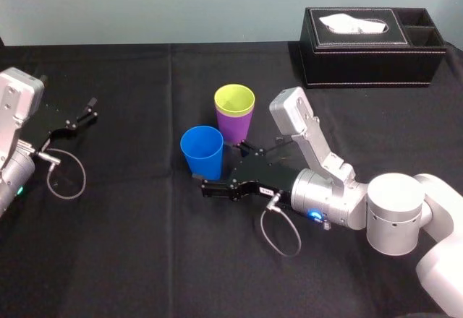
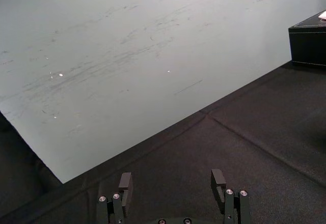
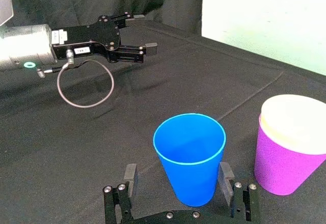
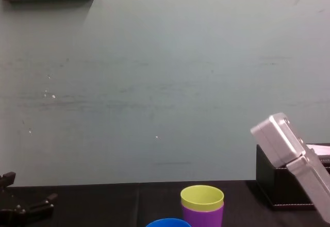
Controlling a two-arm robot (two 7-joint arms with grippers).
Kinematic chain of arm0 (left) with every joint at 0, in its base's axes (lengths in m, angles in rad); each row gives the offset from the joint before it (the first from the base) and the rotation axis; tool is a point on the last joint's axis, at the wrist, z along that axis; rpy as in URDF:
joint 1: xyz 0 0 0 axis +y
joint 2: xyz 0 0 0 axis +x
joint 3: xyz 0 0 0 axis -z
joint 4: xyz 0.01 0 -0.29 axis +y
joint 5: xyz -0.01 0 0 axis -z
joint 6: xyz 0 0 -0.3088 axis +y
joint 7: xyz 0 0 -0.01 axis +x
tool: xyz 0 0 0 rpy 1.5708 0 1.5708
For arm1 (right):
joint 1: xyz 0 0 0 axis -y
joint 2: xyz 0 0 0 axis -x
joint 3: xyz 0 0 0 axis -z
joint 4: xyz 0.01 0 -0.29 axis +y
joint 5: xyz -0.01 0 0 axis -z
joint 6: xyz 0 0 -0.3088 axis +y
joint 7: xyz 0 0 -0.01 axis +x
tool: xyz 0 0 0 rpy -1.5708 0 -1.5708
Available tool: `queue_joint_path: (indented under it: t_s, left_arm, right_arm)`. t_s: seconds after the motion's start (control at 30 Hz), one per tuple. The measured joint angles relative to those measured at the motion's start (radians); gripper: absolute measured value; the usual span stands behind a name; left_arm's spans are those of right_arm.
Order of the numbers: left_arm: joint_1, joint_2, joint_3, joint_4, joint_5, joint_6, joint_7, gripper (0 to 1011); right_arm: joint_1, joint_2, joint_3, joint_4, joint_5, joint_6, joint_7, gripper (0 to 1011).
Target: Stack the three plastic cups sequentially using one hand.
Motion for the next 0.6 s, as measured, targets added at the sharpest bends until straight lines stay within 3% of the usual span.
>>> queue_joint_path:
  t_s: [0.6]
  left_arm:
    - [0.0, 0.0, 0.0, 0.0, 0.0, 0.0, 0.0, 1010]
  right_arm:
    - [0.012, -0.019, -0.001, 0.022, -0.01, 0.0, -0.015, 1003]
